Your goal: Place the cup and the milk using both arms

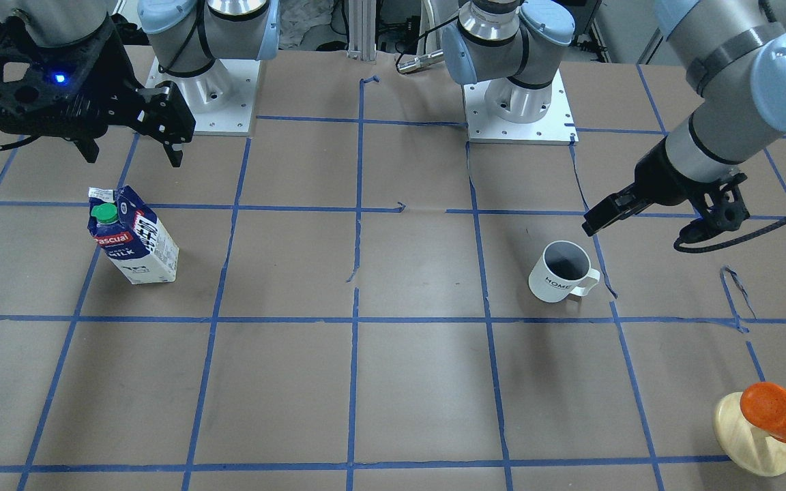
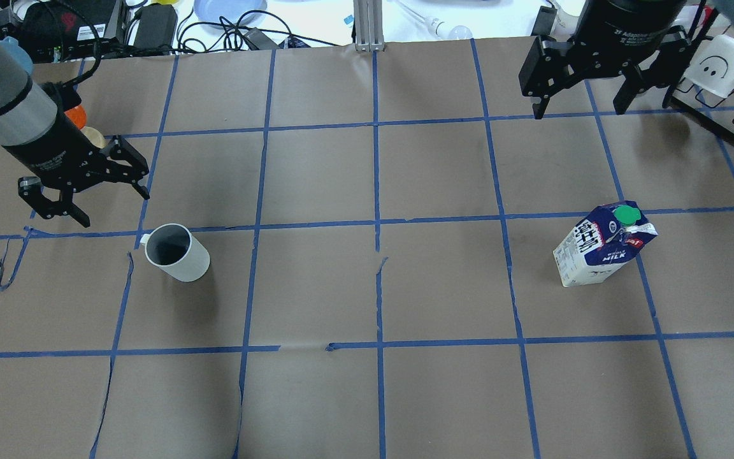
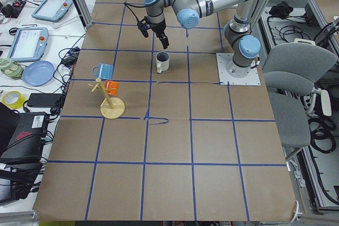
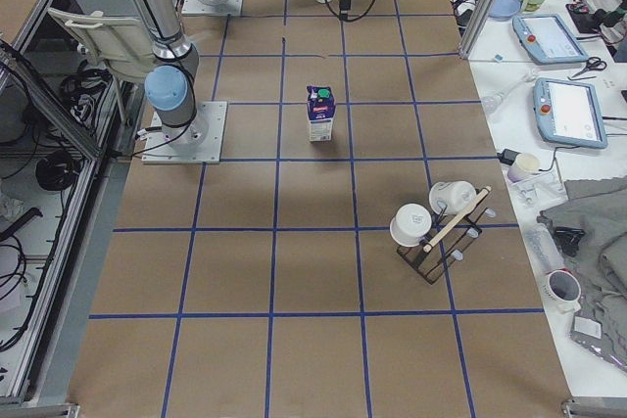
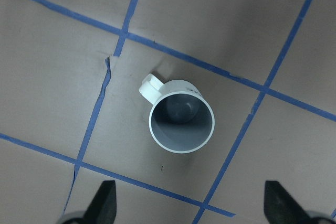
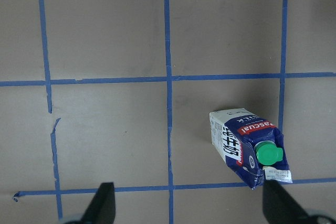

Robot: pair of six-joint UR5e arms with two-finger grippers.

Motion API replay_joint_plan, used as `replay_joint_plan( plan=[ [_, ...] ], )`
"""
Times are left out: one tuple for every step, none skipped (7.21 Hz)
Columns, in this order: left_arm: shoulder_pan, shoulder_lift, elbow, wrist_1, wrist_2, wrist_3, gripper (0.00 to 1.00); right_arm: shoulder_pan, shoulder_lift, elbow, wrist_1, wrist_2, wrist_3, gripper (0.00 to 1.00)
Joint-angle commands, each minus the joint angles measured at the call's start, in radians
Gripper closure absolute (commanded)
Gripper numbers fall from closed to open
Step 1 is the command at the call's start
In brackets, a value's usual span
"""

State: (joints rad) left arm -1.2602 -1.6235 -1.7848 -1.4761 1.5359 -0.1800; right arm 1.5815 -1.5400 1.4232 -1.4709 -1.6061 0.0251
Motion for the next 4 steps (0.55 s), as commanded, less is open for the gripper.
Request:
replay_joint_plan(
  plan=[
    [0.027, -0.038, -0.051, 0.037, 0.007, -0.021, 0.00, 0.000, -0.002, 0.000, -0.003, -0.002, -0.004, 0.00],
    [0.047, -0.064, -0.054, 0.039, 0.007, -0.026, 0.00, 0.000, -0.002, 0.002, -0.003, -0.002, -0.004, 0.00],
    [0.054, -0.087, -0.056, 0.042, 0.007, -0.027, 0.00, 0.000, -0.002, 0.002, -0.003, -0.002, -0.004, 0.00],
    [0.055, -0.113, -0.062, 0.042, 0.007, -0.030, 0.00, 0.000, -0.002, 0.002, -0.003, -0.002, -0.004, 0.00]
  ],
)
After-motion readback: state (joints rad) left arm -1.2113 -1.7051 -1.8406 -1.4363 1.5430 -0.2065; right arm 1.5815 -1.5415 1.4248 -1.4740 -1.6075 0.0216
